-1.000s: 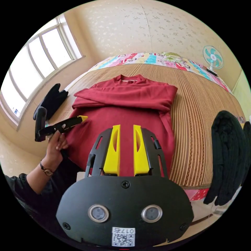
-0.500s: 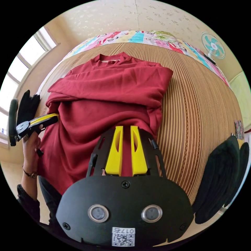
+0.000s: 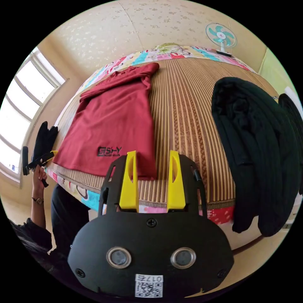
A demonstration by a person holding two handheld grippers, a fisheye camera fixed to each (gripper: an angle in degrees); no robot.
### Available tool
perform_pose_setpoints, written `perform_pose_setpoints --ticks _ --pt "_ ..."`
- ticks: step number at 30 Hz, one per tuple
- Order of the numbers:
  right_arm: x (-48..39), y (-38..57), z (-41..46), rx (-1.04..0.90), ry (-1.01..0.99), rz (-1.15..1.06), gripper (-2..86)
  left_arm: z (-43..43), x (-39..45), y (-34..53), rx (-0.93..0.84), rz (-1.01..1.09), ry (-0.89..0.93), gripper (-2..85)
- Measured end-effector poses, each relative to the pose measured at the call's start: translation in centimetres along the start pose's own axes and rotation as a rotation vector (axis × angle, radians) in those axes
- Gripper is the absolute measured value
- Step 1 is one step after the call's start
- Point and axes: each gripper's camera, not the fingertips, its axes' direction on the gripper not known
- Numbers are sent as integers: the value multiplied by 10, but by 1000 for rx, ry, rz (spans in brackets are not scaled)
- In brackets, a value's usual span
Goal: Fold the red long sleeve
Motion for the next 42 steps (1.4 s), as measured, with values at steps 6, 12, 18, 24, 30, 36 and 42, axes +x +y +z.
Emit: perform_pose_setpoints --ticks 6,12,18,24,30,36,42 --pt "12 38 -61 -18 -285 49 40 -43 -26 30 -33 -83 273 45" --pt "44 102 -232 235 -754 -33 34 -200 -63 100 142 -99 881 43" --pt "34 109 -315 436 -740 -13 33 -318 -58 125 413 -212 820 44" --pt "11 -63 -217 413 -394 60 39 -243 -51 -57 375 -290 703 55" --pt "-66 -95 -131 374 -140 34 26 -186 -11 -108 394 -189 449 100" --pt "-97 -23 41 13 463 -224 8 -95 5 -33 107 -102 96 113" --pt "-75 -10 -20 172 450 7 19 -133 -39 70 286 -128 340 121"
